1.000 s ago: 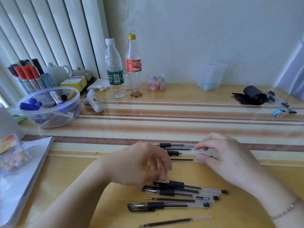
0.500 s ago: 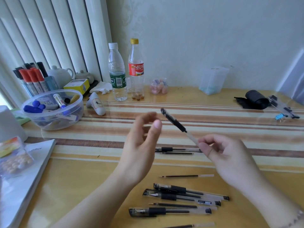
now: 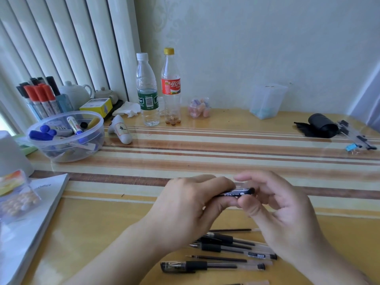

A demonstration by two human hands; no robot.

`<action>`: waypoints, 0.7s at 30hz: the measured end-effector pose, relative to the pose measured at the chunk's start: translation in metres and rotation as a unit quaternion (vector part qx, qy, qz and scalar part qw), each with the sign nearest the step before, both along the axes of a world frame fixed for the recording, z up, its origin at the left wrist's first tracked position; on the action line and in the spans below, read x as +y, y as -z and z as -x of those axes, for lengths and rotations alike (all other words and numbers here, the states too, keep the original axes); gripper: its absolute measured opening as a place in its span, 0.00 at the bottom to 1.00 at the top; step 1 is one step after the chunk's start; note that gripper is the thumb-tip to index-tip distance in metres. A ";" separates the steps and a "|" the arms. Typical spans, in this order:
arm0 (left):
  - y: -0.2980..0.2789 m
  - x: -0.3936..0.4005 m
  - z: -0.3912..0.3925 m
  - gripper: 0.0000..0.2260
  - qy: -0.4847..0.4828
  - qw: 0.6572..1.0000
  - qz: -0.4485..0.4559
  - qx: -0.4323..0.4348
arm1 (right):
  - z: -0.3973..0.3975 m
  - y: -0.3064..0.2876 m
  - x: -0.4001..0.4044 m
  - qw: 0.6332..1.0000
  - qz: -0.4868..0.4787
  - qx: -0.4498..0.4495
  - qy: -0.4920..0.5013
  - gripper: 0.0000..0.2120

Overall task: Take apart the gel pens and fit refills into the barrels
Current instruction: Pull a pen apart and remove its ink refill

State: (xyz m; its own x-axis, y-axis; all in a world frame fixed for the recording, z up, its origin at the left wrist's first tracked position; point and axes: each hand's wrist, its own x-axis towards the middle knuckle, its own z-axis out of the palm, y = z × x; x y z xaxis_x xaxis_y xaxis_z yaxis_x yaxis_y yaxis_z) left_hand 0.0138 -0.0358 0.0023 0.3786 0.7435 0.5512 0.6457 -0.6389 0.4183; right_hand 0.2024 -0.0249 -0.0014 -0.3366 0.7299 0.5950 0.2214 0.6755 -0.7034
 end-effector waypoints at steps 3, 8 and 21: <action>0.002 -0.001 -0.002 0.09 0.025 1.000 0.008 0.013 | 0.004 0.002 -0.001 1.000 -0.021 0.010 0.015 0.09; 0.001 -0.001 -0.002 0.10 0.002 1.000 0.007 0.030 | 0.005 0.004 -0.003 0.996 0.055 0.071 -0.023 0.14; -0.008 -0.013 -0.026 0.12 0.095 0.945 0.107 -0.294 | 0.025 0.009 -0.007 0.983 0.143 -0.057 -0.105 0.14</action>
